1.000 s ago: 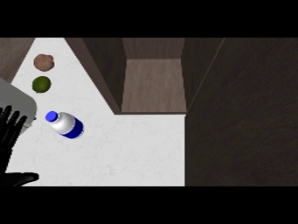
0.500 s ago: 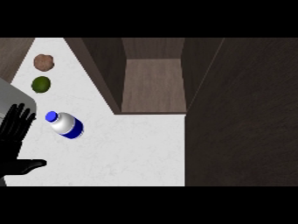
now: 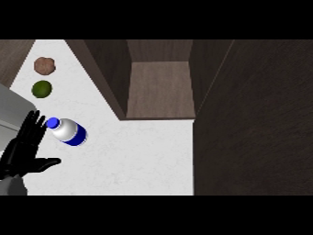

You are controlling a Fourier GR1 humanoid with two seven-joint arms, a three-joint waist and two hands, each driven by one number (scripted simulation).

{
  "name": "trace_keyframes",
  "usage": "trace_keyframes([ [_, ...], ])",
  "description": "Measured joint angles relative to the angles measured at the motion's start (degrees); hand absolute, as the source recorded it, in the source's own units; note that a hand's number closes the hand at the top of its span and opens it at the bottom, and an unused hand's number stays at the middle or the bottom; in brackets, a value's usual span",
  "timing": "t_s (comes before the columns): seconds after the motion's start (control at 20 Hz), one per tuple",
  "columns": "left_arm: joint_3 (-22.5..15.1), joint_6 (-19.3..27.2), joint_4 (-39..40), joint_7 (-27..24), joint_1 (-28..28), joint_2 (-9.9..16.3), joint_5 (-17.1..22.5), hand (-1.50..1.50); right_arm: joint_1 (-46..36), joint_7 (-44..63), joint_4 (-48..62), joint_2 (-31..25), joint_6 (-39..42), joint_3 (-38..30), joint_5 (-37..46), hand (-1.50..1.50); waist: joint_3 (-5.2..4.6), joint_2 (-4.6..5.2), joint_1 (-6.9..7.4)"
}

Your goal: Pick up the bottled water, place it into the cabinet and close the cabinet

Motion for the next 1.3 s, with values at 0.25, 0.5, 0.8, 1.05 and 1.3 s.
trace_keyframes([
  [0.25, 0.6, -2.1, 12.0, -4.3, -5.3, 1.8, -0.6, -1.5, -0.4, -1.1, 1.5, -0.7, 0.2, -0.7, -0.1, -1.5, -0.03, 0.07, -0.15],
  [0.5, 0.7, -3.9, 21.7, -9.7, -9.2, 3.7, -2.1, -1.5, 0.1, -1.7, 1.5, -1.1, 0.8, -1.3, -1.0, -1.5, -0.06, 0.14, -0.31],
  [0.8, 0.1, -2.8, 29.2, -13.4, -12.5, 3.5, -4.0, -1.5, -0.9, -2.3, 2.5, -0.5, 0.5, 0.3, 1.2, -1.5, -0.11, 0.28, -0.6],
  [1.05, 0.1, -2.7, 32.2, -14.5, -14.0, 3.0, -4.3, -1.5, -0.8, -2.0, 2.4, -0.9, 0.6, 0.3, 0.7, -1.5, -0.13, 0.35, -0.72],
  [1.3, 0.6, -4.9, 34.0, -13.9, -14.8, 2.5, -3.6, -1.5, -2.2, -1.8, 3.1, -0.6, 0.0, 0.3, 0.8, -1.5, -0.18, 0.47, -0.85],
])
